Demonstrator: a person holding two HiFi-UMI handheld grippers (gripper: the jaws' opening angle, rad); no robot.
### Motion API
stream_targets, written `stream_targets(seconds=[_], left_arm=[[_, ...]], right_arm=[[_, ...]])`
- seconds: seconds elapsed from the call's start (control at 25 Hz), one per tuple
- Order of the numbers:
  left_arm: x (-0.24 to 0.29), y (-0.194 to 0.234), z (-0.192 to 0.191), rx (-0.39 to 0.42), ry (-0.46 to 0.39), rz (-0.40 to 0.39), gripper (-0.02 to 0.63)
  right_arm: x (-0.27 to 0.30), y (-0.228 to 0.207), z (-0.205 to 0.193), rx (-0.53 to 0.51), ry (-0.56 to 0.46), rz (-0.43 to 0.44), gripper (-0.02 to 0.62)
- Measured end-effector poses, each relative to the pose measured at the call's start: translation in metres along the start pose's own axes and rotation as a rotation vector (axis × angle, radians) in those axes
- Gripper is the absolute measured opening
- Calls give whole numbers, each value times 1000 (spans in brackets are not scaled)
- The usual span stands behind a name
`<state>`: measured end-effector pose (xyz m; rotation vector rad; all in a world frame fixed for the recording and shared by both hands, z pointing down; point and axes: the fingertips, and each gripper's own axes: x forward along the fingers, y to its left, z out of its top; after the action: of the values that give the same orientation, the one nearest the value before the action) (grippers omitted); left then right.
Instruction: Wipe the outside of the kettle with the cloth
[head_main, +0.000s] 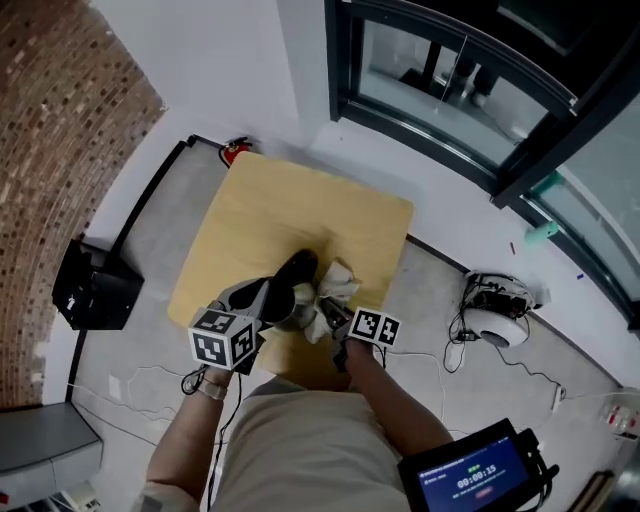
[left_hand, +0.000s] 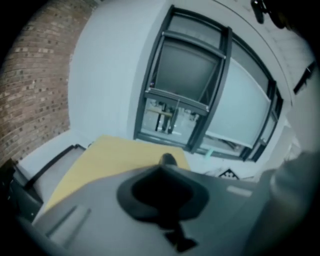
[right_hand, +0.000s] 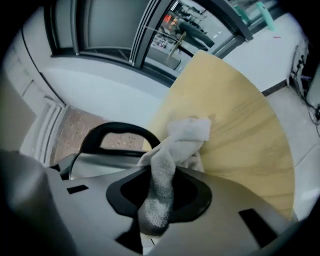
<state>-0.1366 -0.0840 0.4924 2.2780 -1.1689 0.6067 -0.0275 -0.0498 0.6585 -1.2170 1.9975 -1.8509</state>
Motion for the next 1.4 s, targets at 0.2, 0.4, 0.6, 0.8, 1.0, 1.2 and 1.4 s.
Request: stream_targets(seconds=[0.2, 0.4, 0.6, 0.8, 1.0, 1.2, 1.4], left_arm=[[0, 3, 0, 41, 20, -2, -14], [2, 2, 0, -1, 26, -40, -14], [3, 6, -3, 28, 20, -21, -14], [4, 9, -2, 7, 22, -33, -14], [5, 11, -2, 37, 26, -33, -14], [7, 12, -3, 30, 20, -38, -14], [6, 11, -3, 45, 18, -35, -14]], right_arm=[[-29, 117, -12, -268, -2, 270, 100], [-2, 13, -16, -49, 120, 49, 100], [-33, 141, -27, -210, 65, 420, 100], [-6, 23, -54, -243, 257, 139, 100], [-15, 97, -110, -454, 515, 328, 100], [-6, 94, -123, -453, 648, 390, 100], [-7, 105, -128, -503, 699, 382, 100]])
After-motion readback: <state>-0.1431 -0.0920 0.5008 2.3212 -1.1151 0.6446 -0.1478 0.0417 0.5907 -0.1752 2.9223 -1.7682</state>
